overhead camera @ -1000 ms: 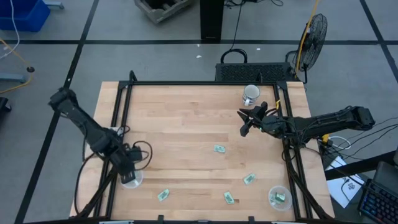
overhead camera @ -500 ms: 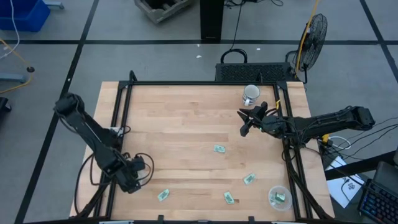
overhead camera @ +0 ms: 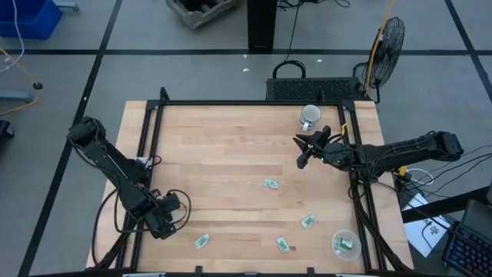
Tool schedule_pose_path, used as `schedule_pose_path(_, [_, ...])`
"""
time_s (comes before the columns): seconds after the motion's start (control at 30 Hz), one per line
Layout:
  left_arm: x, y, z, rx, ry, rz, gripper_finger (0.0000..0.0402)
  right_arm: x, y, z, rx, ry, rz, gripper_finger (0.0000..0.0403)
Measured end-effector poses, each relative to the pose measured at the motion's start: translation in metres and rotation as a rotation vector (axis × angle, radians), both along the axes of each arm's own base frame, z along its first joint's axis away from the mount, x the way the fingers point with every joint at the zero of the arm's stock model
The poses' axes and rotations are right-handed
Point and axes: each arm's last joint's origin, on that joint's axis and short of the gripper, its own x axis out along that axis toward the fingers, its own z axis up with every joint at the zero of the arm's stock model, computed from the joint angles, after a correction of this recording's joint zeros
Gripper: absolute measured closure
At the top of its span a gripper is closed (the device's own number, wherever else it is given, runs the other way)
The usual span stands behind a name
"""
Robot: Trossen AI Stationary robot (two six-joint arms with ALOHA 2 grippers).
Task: Pick and place Stevia / Truvia into bins
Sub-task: Put the stevia packet into the top transparent container, then put the stevia packet into the bottom transparent container
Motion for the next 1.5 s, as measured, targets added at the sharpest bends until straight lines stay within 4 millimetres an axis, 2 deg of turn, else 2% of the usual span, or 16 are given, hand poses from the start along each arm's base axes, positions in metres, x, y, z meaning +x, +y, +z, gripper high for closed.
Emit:
schedule_pose_path(0.17, [0.000,-0.001,0.001,-0.032,0.021,-0.015,0.0315,0.000,0.000,0.000,0.002,-0.001,0.003,0.0332])
schedule_pose_path(0.37, [0.000,0.004,0.007,-0.141,0.114,0.005,0.0314,0.004,0.005,0.001,0.050,-0.010,0.210,0.0332])
schedule_pose_path(0.47, [0.003,0.009,0.016,-0.155,0.056,0.013,0.0314,0.007,0.008,0.002,0.032,-0.001,0.307,0.0332])
schedule_pose_path(0.57, [0.008,0.013,0.033,-0.146,-0.076,-0.019,0.0314,0.012,0.010,-0.002,0.037,0.021,0.370,0.0331])
schedule_pose_path(0.77, [0.018,0.025,0.071,0.006,-0.414,-0.126,0.0314,0.027,0.012,-0.012,-0.001,0.048,0.443,0.0322])
schedule_pose_path(0.97, [0.026,0.042,0.089,0.250,-0.636,-0.089,0.0314,0.043,0.016,-0.021,-0.015,0.026,0.585,0.0265])
schedule_pose_path(1.2, [0.036,0.057,0.090,0.417,-0.669,-0.052,0.0314,0.048,0.021,-0.048,-0.103,0.248,0.679,0.0205])
schedule_pose_path(1.33, [0.040,0.063,0.090,0.435,-0.659,-0.021,0.0314,0.052,0.029,-0.062,-0.100,0.313,0.720,0.0200])
schedule_pose_path(1.5, [0.045,0.070,0.089,0.486,-0.638,-0.067,0.0314,0.054,0.043,-0.079,-0.066,0.375,0.767,0.0207])
